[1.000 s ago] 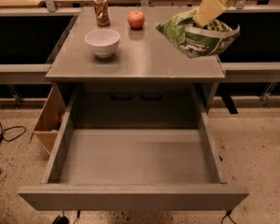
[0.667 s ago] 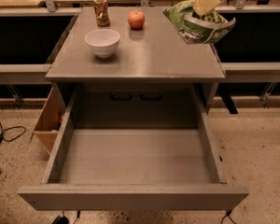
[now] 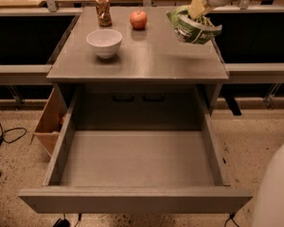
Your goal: Pick green jalapeno chip bag from top drawer and place on counter
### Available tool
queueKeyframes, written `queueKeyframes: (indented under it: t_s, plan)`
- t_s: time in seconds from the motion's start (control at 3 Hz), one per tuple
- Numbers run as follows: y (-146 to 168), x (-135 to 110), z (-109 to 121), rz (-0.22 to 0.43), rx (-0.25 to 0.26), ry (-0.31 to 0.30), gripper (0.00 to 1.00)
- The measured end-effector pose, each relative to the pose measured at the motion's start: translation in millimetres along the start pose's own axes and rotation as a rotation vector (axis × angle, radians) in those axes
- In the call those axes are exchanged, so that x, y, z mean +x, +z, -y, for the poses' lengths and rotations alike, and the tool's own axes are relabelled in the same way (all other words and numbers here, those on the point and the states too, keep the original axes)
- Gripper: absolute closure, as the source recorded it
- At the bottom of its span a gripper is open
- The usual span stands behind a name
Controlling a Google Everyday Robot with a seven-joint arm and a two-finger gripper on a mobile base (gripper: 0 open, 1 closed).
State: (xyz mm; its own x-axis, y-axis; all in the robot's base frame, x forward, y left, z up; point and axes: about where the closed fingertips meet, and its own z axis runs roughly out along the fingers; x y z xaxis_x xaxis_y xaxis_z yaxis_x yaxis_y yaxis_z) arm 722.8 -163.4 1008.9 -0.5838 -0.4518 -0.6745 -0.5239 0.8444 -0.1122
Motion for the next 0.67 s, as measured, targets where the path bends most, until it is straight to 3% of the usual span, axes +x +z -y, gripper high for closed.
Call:
queueKeyframes:
  t_s: [0.33,0.67]
  plan:
    - [49.8,-8.2,-21.9,0.022,-0.081,0.02,1.0]
    - [58.5,-9.1,-26.0,0.024,-0.096,0.023,0.77]
